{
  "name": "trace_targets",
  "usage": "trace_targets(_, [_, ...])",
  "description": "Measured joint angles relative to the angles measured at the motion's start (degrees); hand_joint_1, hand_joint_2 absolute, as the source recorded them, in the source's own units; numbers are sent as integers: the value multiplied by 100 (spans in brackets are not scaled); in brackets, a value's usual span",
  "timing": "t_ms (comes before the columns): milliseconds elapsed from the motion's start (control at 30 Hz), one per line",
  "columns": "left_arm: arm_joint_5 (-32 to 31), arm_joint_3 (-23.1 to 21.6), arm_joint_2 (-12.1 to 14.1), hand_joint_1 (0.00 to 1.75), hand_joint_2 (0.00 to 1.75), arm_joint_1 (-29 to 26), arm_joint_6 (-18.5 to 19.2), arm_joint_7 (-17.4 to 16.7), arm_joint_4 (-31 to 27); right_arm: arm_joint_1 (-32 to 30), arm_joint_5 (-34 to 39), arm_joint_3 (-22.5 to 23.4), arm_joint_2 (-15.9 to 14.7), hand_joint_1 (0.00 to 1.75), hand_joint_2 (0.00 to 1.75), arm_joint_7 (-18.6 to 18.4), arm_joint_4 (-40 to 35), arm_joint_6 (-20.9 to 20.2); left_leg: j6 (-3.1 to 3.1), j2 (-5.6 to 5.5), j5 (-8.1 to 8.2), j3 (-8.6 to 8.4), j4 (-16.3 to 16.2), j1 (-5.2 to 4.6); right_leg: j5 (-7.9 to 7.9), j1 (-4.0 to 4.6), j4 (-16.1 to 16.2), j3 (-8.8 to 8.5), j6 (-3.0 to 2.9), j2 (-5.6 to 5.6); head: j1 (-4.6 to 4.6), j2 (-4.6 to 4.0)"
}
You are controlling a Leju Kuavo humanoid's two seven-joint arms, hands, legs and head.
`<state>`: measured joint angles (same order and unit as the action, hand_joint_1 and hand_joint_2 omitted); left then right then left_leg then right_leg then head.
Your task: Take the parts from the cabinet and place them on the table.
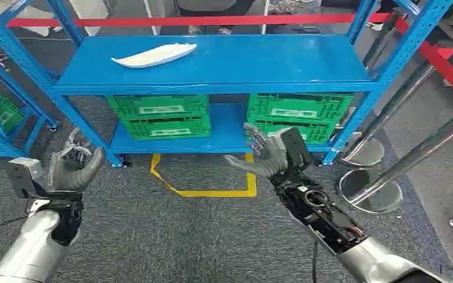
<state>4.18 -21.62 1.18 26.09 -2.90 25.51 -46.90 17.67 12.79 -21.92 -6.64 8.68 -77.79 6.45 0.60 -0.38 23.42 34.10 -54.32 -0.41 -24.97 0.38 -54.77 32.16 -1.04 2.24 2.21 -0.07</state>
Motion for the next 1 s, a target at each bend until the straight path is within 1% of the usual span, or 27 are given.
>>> trace_targets(33, [225, 11, 0, 0, 175, -1, 143, -26, 0, 0, 0, -2, 0, 0, 0, 0, 0, 0, 0, 0, 0, 0, 0, 0, 0, 0, 0, 0, 0, 0, 0, 0])
trace_targets(67, [442, 31, -2, 0, 175, -2, 260, -37, 0, 0, 0, -2, 0, 0, 0, 0, 0, 0, 0, 0, 0, 0, 0, 0, 0, 0, 0, 0, 0, 0, 0, 0])
trace_targets(100, [524, 55, -4, 0, 175, -1, 273, -24, 0, 0, 0, -2, 0, 0, 0, 0, 0, 0, 0, 0, 0, 0, 0, 0, 0, 0, 0, 0, 0, 1, 0, 0])
trace_targets(233, [526, 66, -2, 0, 175, -1, 115, 105, 0, -5, 0, -2, 0, 0, 0, 2, 0, 9, 0, 0, 0, 0, 0, 0, 0, 0, 0, 0, 0, -1, 0, 0])
trace_targets(333, [850, 90, -7, 0, 175, -1, 291, 33, 0, -8, 0, -2, 0, 0, 0, 2, -2, 11, 0, 0, 0, 0, 0, 0, 0, 0, 0, 0, 0, 0, 0, 0])
trace_targets(467, [1629, 173, -24, 0, 175, -1, 877, -232, 2, -6, 0, -4, 0, 0, 0, 2, 0, -4, 0, 0, 0, 0, 0, 0, 0, 0, 0, 0, 0, -1, 2, 0])
trace_targets(567, [2404, 306, -66, 0, 175, -1, 1465, -594, 4, -1, 2, -13, 0, 0, 0, 4, 0, -28, 0, 0, 0, 0, 0, 0, 0, 0, 0, 0, 0, 0, 0, 0])
trace_targets(633, [2780, 367, -83, 0, 175, -1, 1698, -789, 4, 1, 9, -15, 0, 0, 0, 7, 0, -35, 0, 0, 0, 0, 0, 0, 0, 0, 0, 0, 0, 0, 0, 0])
trace_targets(667, [3001, 411, -94, 0, 175, 0, 1770, -874, 4, 3, 9, -17, 0, 0, 0, 9, 0, -42, 0, 0, 0, 0, 0, 0, 0, 0, 0, 0, 0, 0, 0, 0])
trace_targets(767, [3109, 431, -96, 0, 175, 19, 1687, -874, 4, 4, 9, -20, 0, 0, 0, 15, 0, -44, 0, 0, 0, 0, 0, 0, 0, 0, 0, 0, 0, -1, 0, 0])
trace_targets(833, [3308, 442, -96, 0, 175, 40, 1689, -918, 4, 5, 9, -22, 0, 0, 0, 18, 0, -46, 0, 0, 0, 0, 0, 0, 0, 0, 0, -1, 0, 0, 0, 0])
trace_targets(933, [3915, 512, -103, 0, 175, 59, 1862, -1240, 9, 10, 9, -26, 0, 0, 0, 20, 0, -70, 0, 0, 0, 0, 0, 0, 0, 0, 0, 0, 0, 0, 0, 0])
trace_targets(967, [4210, 553, -109, 0, 175, 63, 1933, -1404, 17, 16, 9, -26, 0, 0, 0, 20, 0, -90, 0, 0, 0, 0, 0, 0, 0, 0, 0, 0, 0, 0, 0, 0])
trace_targets(1000, [4495, 581, -114, 0, 175, 69, 1965, -1493, 28, 25, 9, -28, 0, 0, 0, 26, 2, -103, 0, 0, 0, 1, 0, 0, 0, 0, 0, 0, 0, 0, 0, 0])
